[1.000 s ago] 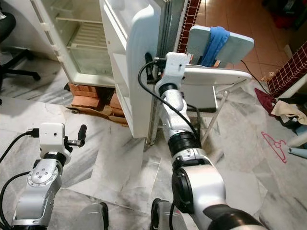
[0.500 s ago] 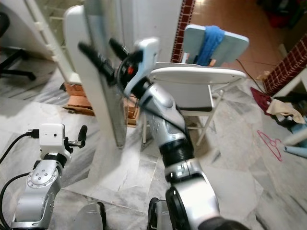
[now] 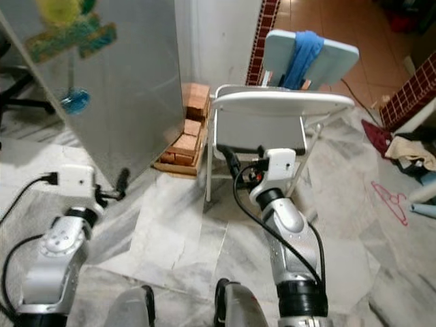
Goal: Restocking fridge
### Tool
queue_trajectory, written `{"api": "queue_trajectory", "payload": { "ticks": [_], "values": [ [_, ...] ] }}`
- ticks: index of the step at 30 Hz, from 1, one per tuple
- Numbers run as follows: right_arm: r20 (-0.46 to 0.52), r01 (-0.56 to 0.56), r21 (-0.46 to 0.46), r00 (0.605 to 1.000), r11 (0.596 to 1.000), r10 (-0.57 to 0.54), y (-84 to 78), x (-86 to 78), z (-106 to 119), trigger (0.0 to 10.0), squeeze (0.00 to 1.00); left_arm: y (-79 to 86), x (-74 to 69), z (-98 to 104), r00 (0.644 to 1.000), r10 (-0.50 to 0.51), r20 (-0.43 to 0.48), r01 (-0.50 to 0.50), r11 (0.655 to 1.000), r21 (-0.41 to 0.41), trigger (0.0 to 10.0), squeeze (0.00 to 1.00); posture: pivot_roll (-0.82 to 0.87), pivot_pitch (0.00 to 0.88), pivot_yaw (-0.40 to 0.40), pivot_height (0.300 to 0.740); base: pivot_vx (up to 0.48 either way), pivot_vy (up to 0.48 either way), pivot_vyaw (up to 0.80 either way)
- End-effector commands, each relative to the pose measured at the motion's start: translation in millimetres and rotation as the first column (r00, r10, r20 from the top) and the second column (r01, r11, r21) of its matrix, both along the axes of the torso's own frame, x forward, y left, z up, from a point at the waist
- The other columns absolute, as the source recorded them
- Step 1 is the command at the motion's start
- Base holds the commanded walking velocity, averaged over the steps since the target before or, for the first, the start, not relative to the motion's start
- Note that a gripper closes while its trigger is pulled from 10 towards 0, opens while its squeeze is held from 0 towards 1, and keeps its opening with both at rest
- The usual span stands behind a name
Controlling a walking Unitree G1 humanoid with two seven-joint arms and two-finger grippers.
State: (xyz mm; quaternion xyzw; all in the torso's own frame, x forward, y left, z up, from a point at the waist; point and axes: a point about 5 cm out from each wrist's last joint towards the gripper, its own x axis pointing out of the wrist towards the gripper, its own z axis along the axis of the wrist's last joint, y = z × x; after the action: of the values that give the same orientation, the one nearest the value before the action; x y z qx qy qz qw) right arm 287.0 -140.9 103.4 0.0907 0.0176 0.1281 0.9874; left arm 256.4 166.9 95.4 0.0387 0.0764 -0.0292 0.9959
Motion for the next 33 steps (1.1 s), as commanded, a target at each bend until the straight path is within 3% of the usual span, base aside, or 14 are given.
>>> {"api": "queue_trajectory", "payload": {
  "ticks": [1,5,8,9,14,17,18,22,24,30,33],
  "values": [
    [0.003,-0.016,-0.06,1.0,0.998,0.016,1.2,-4.5,1.4,10.0,0.0,5.2,-3.3,-5.2,1.0,0.002,-0.018,-0.002,1.0,0.011,10.0,0.0,0.06,0.175,0.024,0.74,0.0,0.48,0.0],
    [-0.011,-0.027,-0.138,1.0,0.99,0.026,-7.8,-11.4,-1.4,10.0,0.0,-3.9,-1.7,-4.9,0.999,-0.047,-0.006,0.047,0.999,-0.013,10.0,0.0,0.05,0.156,0.027,0.74,0.0,0.48,0.0],
    [-0.041,-0.025,-0.129,0.999,0.991,0.019,-11.4,-14.9,-6.0,10.0,0.0,-6.2,-1.0,-6.9,0.999,-0.054,-0.005,0.054,0.998,-0.042,10.0,0.0,0.04,0.146,0.027,0.74,0.0,0.48,0.0],
    [-0.079,-0.022,-0.11,0.997,0.994,0.013,-10.2,-20.7,-12.5,10.0,0.0,-4.4,-3.5,-11.0,0.998,-0.058,0.0,0.058,0.998,0.001,10.0,0.0,0.0,0.124,0.036,0.74,0.0,0.48,0.0],
    [-0.099,-0.031,-0.094,0.995,0.995,0.022,-1.9,-36.9,-20.5,10.0,0.0,-10.4,-6.6,-16.7,0.996,-0.094,0.0,0.094,0.996,0.01,10.0,0.0,0.0,0.117,0.03,0.74,0.0,0.48,0.0],
    [-0.087,0.081,-0.037,0.993,0.996,-0.084,-5.9,-35.9,-16.2,10.0,0.0,-15.5,0.2,-4.3,0.992,-0.113,0.051,0.113,0.994,0.0,10.0,0.0,0.01,0.109,0.02,0.74,0.0,0.48,0.0],
    [-0.039,0.136,-0.055,0.99,0.989,-0.138,-8.5,-32.6,-11.3,10.0,0.0,-13.0,3.2,-2.0,0.994,-0.089,0.058,0.089,0.996,-0.003,10.0,0.0,0.02,0.098,0.015,0.74,0.0,0.48,0.0],
    [-0.004,0.219,-0.072,0.975,0.973,-0.22,-15.1,-30.8,-7.9,10.0,0.0,-7.7,5.0,-0.2,0.995,-0.071,0.071,0.071,0.997,0.005,10.0,0.0,0.01,0.093,0.017,0.74,0.0,0.48,0.0],
    [0.024,0.272,-0.104,0.962,0.957,-0.271,-25.0,-31.9,-4.9,10.0,0.0,-5.3,4.5,2.8,0.991,-0.09,0.1,0.085,0.995,0.049,10.0,0.0,0.0,0.097,0.023,0.74,0.0,0.48,0.0],
    [0.009,0.322,-0.12,0.946,0.939,-0.324,-39.9,-40.2,-9.5,10.0,0.0,-12.5,3.0,8.8,0.97,-0.167,0.177,0.149,0.983,0.109,10.0,0.0,-0.01,0.106,0.029,0.74,0.0,0.48,0.0],
    [0.013,0.326,-0.12,0.945,0.938,-0.327,-39.6,-41.3,-9.3,10.0,0.0,-15.5,3.0,10.6,0.964,-0.185,0.19,0.165,0.979,0.117,10.0,0.0,-0.02,0.112,0.03,0.74,0.0,0.48,0.0]
  ]
}}
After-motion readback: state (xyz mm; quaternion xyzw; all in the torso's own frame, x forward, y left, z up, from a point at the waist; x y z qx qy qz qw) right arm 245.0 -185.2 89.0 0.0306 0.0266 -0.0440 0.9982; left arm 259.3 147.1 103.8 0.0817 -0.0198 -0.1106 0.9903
